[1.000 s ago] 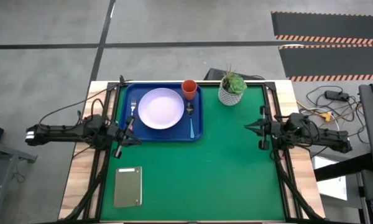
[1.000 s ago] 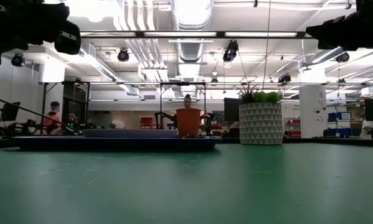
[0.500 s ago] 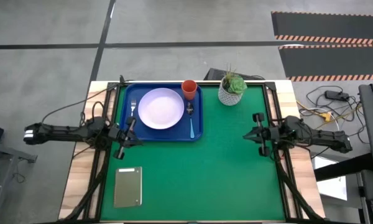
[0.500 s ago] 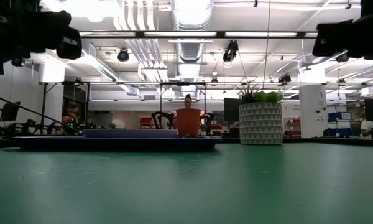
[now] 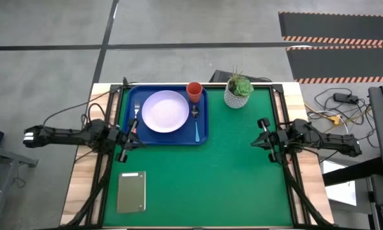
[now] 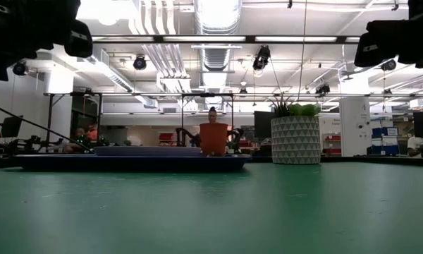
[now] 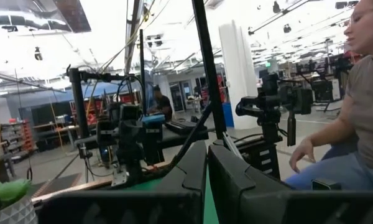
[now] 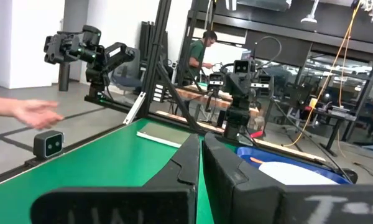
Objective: Pick and place plate/cup/fork/spoon on tray
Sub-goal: Return to Home Position
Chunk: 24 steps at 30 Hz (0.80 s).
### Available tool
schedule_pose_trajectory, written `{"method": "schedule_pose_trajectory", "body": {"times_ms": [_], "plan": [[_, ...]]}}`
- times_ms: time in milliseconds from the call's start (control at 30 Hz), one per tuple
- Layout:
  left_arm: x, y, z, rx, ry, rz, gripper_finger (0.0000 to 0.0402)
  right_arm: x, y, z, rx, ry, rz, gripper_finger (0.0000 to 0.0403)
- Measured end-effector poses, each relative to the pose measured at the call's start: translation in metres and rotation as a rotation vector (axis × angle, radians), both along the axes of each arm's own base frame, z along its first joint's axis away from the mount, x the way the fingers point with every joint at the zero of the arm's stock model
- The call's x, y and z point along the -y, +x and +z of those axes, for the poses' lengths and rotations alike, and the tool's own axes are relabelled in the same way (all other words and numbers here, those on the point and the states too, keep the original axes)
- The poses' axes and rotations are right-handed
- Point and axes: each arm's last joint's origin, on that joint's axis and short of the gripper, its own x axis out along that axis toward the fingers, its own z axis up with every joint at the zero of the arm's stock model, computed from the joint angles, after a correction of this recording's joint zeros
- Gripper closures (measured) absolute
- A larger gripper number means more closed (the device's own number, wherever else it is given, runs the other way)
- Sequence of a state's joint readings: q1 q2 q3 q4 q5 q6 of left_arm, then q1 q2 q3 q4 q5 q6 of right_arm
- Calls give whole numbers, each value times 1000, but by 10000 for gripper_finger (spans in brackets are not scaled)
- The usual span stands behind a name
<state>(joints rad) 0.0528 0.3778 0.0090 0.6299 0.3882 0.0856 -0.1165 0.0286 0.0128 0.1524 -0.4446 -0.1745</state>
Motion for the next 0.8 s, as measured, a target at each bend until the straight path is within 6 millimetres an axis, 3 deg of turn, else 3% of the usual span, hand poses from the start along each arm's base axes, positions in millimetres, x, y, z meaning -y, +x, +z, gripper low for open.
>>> {"method": "schedule_pose_trajectory", "body": {"times_ms": [800], "plan": [[-1,12,-15,-145,-8,0,401,0,0,-1,-8,1,-1,394]]}}
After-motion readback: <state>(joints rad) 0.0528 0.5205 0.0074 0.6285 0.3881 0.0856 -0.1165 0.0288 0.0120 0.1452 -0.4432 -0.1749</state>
